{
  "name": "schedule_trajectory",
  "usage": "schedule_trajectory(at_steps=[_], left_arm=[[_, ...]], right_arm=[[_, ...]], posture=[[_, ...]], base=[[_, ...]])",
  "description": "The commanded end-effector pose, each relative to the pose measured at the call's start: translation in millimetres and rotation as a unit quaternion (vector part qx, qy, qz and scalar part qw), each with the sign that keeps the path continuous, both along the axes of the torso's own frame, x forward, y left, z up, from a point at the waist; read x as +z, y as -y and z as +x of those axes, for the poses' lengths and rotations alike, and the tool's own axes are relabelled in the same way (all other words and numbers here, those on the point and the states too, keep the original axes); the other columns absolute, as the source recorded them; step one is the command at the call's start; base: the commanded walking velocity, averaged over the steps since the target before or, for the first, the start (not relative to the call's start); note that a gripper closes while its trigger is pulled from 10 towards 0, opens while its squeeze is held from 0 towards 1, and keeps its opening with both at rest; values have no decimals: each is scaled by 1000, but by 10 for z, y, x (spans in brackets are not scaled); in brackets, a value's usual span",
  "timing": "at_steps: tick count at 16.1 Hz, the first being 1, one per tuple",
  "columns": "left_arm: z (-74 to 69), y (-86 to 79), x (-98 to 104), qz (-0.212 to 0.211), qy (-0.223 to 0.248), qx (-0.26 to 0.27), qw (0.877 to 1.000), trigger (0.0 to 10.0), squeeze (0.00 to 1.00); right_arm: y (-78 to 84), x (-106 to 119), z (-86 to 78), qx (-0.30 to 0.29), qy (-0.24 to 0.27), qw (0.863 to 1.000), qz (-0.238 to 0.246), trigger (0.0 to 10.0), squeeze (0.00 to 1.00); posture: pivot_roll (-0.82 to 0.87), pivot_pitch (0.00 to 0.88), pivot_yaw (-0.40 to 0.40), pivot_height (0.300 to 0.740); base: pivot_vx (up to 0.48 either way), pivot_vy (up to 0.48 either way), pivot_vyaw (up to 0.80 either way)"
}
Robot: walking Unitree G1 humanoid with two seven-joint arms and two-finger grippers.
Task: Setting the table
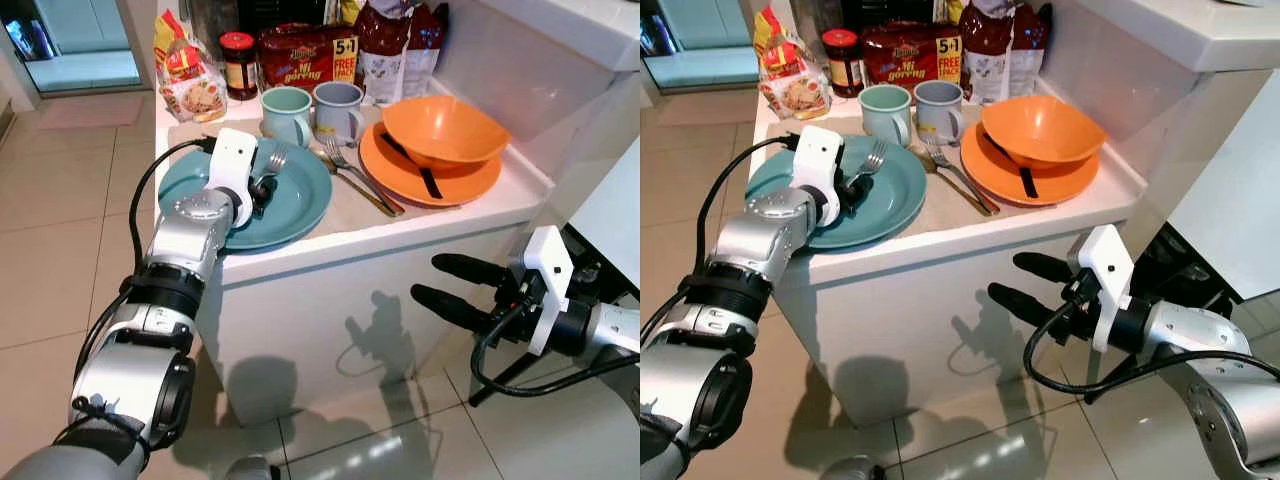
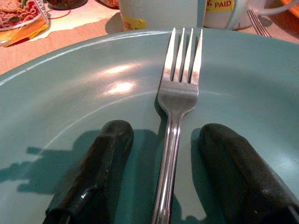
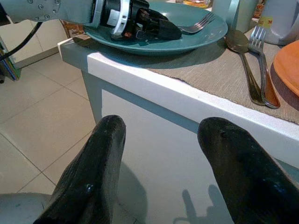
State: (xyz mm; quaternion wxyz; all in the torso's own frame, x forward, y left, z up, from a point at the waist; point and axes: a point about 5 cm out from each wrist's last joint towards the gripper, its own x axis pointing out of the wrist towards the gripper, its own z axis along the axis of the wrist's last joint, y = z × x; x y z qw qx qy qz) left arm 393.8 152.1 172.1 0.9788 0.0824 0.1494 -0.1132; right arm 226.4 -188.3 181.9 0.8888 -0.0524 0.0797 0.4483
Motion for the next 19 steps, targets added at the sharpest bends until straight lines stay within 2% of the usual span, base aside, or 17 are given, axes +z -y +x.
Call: schedule_trajectory(at_steps=[1,2,3,4,7,13,17,19], left_arm=[[-36,27,-156,12,-41,-8,999,10000,0],[-40,32,-171,12,-47,-12,999,10000,0],[-47,40,-193,9,-56,-18,998,4510,0],[-49,44,-213,3,-64,-24,998,0,0],[-72,47,-254,-1,-84,-32,996,0,0],[-76,36,-266,6,-89,-32,996,0,0],[-76,19,-261,2,-83,-25,996,0,0],[-60,-18,-214,3,-61,-11,998,0,0]], right_arm=[[9,19,10,4,1,1000,-8,10000,0],[9,19,10,4,1,1000,-8,10000,0],[8,18,8,4,0,1000,-8,10000,0],[10,15,3,5,-1,1000,-9,10000,0],[9,15,5,6,-1,1000,-10,10000,0],[12,17,12,6,-1,1000,-13,10000,0],[13,20,19,6,0,1000,-13,10000,0],[8,25,27,5,2,1000,-12,10000,0]], posture=[[15,16,-24,740],[15,16,-25,740],[15,17,-24,740],[15,17,-24,740],[17,17,-26,740],[16,18,-27,740],[17,18,-30,740],[17,18,-30,740]], base=[[0,0,0],[0,0,0],[0,0,0],[0,0,0],[0,0,0],[0,0,0],[0,0,0],[0,0,0]])
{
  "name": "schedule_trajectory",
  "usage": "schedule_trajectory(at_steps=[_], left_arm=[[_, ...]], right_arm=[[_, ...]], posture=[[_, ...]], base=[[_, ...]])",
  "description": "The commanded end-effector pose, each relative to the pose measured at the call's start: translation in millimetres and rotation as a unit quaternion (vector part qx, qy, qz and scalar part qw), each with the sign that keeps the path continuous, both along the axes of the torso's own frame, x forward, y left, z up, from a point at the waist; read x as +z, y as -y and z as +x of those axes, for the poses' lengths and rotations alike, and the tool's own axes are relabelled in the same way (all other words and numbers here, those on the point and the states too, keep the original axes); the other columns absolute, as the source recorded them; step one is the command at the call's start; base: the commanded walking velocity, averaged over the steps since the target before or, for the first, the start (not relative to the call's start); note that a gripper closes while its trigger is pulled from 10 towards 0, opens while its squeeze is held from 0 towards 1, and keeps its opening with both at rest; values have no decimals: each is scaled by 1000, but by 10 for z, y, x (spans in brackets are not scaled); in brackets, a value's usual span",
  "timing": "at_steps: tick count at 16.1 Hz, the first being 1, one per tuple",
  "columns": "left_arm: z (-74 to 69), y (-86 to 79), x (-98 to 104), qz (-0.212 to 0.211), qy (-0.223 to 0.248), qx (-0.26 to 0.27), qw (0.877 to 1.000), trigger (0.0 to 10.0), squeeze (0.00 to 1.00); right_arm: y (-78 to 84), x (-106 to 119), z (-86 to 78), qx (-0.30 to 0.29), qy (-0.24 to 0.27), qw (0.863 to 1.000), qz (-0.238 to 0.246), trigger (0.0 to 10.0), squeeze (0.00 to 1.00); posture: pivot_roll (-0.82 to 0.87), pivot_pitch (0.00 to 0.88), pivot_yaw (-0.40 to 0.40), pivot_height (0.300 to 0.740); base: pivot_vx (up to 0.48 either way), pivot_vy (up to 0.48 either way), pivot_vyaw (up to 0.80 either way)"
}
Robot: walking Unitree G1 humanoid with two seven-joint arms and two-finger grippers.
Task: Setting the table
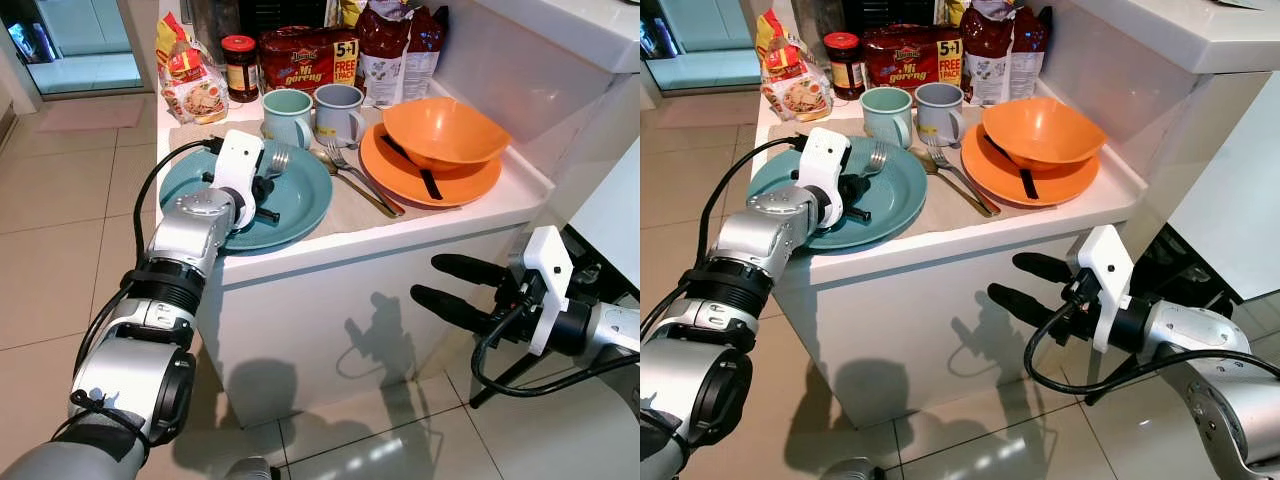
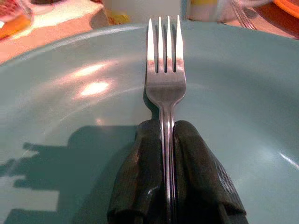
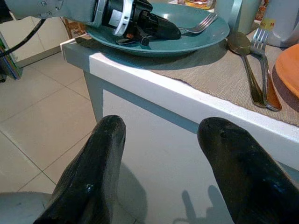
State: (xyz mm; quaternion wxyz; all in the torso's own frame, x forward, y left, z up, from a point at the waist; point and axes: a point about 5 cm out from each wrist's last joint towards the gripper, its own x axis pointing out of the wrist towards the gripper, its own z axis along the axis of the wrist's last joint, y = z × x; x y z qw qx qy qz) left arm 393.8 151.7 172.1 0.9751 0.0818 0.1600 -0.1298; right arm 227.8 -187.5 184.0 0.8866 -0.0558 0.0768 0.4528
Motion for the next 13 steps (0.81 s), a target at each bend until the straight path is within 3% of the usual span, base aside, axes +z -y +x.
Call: schedule_trajectory(at_steps=[1,3,7,9,10,11,12,13], left_arm=[[-23,-89,-39,-4,5,27,1000,0,0],[-27,-138,136,-23,47,37,998,0,0],[-195,-203,474,-47,130,19,990,0,0],[-490,-190,877,-106,261,3,959,0,0],[-652,-151,898,-129,283,-9,950,0,0],[-816,-95,822,-147,294,-27,944,2706,0],[-930,-79,721,-168,290,-27,942,9451,0],[-1040,-66,588,-176,270,-34,946,10000,0]], right_arm=[[16,25,26,-7,4,1000,-3,10000,0],[5,50,27,-9,8,1000,7,10000,0],[-107,62,4,-6,12,1000,28,10000,0],[-272,169,24,-24,46,996,70,10000,0],[-358,205,73,-59,71,992,91,10000,0],[-427,233,131,-107,93,982,123,10000,0],[-465,244,173,-151,106,971,153,10000,0],[-467,194,195,-202,112,959,163,10000,0]], posture=[[20,22,-28,740],[32,36,-27,740],[57,58,-21,740],[65,60,-19,740],[70,66,-16,740],[71,68,-14,740],[68,72,-13,740],[67,75,-20,740]], base=[[0,0,0],[0,0,0],[0,0,0],[0,0,0],[0,0,0],[0,0,0],[0,0,0],[0,0,0]])
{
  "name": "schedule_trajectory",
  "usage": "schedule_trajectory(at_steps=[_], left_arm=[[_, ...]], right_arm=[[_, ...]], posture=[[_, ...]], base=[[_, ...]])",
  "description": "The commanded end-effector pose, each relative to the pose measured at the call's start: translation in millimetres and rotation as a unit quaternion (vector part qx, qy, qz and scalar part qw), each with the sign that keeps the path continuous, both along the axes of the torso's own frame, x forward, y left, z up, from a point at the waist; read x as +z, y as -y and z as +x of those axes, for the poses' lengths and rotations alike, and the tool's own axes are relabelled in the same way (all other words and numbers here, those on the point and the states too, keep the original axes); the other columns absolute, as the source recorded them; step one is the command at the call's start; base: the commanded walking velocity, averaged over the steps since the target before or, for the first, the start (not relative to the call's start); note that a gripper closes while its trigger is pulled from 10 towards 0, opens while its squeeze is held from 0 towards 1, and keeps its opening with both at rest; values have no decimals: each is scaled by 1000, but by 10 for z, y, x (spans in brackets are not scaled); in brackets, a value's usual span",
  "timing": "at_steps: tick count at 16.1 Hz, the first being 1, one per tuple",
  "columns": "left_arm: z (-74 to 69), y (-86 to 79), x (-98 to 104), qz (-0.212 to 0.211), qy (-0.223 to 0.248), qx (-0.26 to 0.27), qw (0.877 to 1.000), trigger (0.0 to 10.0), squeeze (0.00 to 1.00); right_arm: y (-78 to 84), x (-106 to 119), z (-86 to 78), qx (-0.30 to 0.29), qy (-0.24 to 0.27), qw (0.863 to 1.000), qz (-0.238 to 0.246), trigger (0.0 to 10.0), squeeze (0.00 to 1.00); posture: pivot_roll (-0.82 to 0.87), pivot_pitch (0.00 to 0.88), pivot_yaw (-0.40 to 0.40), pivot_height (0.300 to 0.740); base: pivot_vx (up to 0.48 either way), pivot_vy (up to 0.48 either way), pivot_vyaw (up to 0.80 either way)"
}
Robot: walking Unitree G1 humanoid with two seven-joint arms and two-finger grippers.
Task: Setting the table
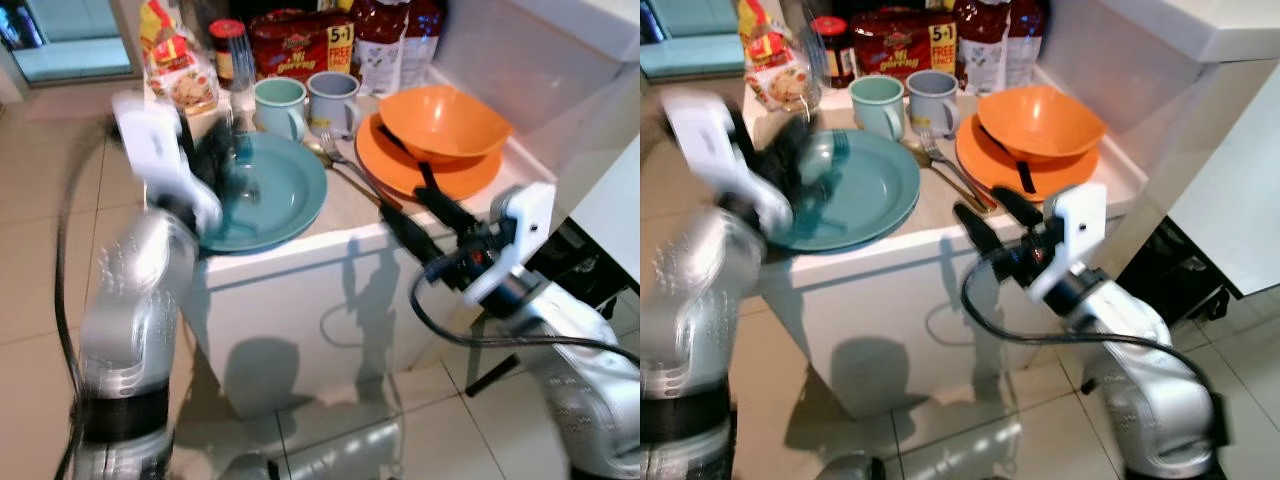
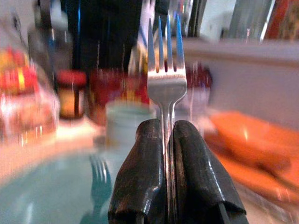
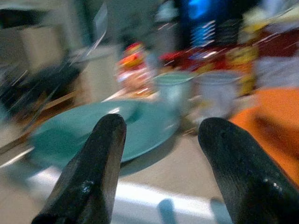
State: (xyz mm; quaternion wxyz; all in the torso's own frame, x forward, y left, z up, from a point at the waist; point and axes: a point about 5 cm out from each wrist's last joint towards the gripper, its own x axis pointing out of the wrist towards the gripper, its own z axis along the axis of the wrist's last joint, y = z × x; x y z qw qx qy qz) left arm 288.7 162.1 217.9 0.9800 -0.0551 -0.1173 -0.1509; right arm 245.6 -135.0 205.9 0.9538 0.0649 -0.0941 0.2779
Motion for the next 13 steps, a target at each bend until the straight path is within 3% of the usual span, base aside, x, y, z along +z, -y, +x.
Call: schedule_trajectory(at_steps=[1,2,5,9,12,13], left_arm=[[-91,45,32,11,17,-18,1000,10000,0],[-181,29,-48,32,11,-17,999,10000,0],[-365,15,-205,38,-22,-25,999,10000,0],[-358,4,-348,44,-53,8,998,10000,0],[-358,35,-336,38,-53,15,998,10000,0],[-330,90,-359,76,-66,4,995,10000,0]], right_arm=[[80,-91,2,-59,-2,998,-5,10000,0],[109,-133,-41,-82,-2,997,15,10000,0],[127,-284,-170,-99,-17,995,-28,10000,0],[110,-408,-187,-123,-42,992,-11,10000,0],[81,-427,-180,-134,-39,990,-16,10000,0],[71,-414,-158,-139,-28,990,-26,10000,0]], posture=[[64,73,-24,740],[65,75,-24,740],[75,66,-17,740],[86,49,-22,740],[89,42,-23,740],[93,27,-25,740]], base=[[0,0,0],[0,0,0],[0,-480,0],[0,-480,0],[0,-480,0],[0,-480,0]])
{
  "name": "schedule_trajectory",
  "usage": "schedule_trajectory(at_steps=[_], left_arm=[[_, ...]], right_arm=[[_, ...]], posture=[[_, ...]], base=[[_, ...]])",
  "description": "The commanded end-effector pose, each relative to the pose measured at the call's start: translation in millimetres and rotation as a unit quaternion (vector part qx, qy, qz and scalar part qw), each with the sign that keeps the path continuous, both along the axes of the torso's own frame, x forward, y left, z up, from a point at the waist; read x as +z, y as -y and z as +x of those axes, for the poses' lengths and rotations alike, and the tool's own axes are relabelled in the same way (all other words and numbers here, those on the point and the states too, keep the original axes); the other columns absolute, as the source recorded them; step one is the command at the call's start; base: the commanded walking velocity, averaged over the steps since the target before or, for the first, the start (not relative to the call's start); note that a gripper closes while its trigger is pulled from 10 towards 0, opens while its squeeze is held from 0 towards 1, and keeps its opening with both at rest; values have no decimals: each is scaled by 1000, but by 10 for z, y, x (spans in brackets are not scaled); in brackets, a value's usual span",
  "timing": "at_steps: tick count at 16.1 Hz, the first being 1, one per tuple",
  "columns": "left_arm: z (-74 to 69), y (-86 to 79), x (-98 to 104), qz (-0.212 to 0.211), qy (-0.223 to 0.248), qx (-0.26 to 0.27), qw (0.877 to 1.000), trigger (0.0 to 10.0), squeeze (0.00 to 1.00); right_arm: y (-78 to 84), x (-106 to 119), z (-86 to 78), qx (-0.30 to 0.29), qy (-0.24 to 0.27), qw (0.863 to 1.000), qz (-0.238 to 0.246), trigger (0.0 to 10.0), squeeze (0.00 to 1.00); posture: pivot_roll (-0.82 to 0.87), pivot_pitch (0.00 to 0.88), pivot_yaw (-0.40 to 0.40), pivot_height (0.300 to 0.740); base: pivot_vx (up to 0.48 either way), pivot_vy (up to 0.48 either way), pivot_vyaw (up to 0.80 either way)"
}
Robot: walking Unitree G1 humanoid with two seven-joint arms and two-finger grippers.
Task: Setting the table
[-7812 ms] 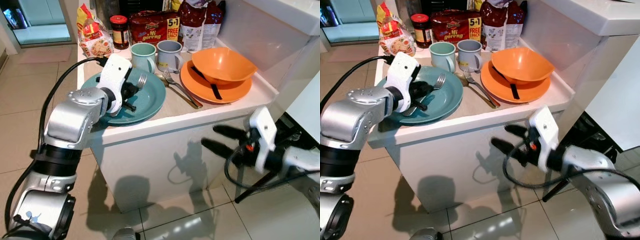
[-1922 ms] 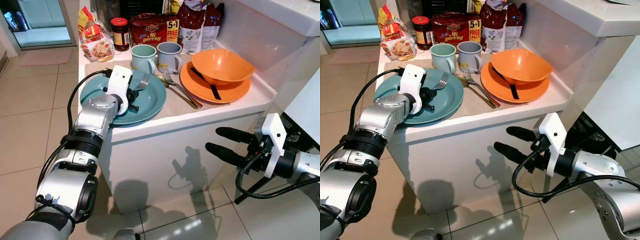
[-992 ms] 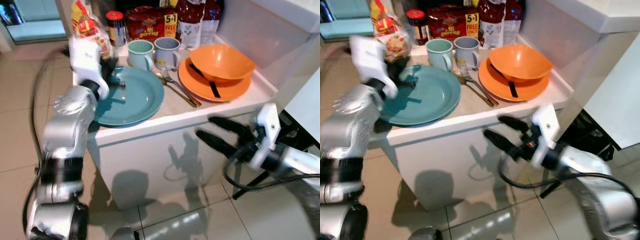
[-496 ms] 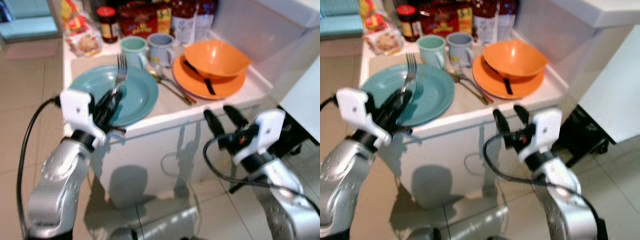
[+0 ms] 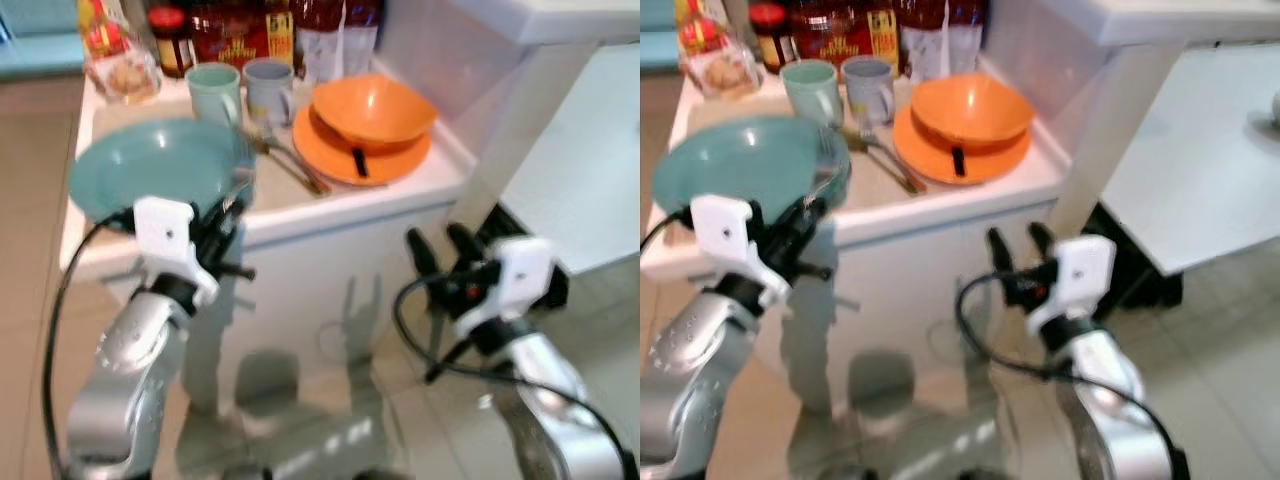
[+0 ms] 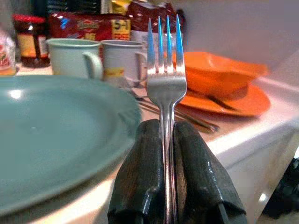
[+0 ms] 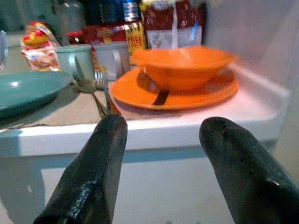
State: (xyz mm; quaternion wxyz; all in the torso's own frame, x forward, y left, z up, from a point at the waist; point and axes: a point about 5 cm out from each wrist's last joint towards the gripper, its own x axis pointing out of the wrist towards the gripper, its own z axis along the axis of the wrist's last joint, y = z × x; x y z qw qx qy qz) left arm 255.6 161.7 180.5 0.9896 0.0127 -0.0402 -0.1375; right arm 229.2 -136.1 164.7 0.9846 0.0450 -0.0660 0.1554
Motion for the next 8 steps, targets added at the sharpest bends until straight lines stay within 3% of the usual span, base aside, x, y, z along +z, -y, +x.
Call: schedule_trajectory(at_steps=[1,3,6,8], left_arm=[[17,148,37,22,5,-29,999,10000,0],[104,233,59,13,-1,-18,1000,10000,0],[162,219,10,25,-3,8,1000,10000,0],[176,251,-61,65,-11,15,998,10000,0]], right_arm=[[59,17,34,-20,10,1000,-14,10000,0],[62,42,90,-39,19,999,-12,10000,0],[59,18,112,-45,17,999,-18,10000,0],[91,-12,203,-67,1,998,-17,10000,0]], posture=[[97,22,-24,740],[97,4,-23,740],[100,0,-28,740],[98,0,-30,740]], base=[[0,-480,0],[0,-480,0],[0,-480,800],[0,-480,800]])
